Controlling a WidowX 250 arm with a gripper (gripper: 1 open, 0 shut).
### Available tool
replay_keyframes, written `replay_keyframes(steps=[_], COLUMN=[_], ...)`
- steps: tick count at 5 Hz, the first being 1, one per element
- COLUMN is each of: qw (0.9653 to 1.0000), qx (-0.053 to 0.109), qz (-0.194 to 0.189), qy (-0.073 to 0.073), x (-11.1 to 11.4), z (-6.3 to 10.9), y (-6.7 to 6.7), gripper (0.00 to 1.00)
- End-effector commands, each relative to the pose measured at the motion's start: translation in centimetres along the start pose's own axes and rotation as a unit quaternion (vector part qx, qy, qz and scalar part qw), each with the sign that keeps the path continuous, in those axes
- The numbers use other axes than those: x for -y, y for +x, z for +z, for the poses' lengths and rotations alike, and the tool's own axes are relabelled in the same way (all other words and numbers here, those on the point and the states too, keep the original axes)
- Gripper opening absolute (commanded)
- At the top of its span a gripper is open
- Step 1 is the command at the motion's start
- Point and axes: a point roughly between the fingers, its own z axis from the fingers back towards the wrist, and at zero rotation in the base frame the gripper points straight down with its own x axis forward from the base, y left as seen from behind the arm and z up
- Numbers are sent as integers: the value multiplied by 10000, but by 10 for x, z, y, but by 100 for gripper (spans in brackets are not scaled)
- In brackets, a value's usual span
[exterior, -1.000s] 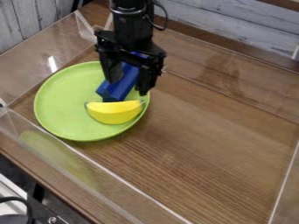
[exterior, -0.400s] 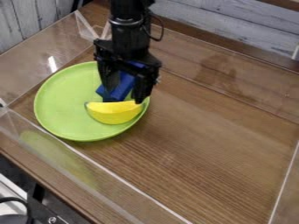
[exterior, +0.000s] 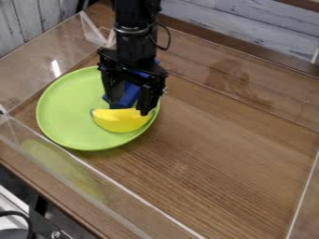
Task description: Remove the banana from inside the green plate and put it on the table
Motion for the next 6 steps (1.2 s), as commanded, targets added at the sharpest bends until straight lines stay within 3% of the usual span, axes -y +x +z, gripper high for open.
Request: replay_keyframes(steps=[1, 6], qw=[9998, 9994], qx=[165, 144], qz=[112, 291], qy=[-5, -81], x=[-5, -6], z=[7, 15], y=[6, 11], gripper=[100, 100])
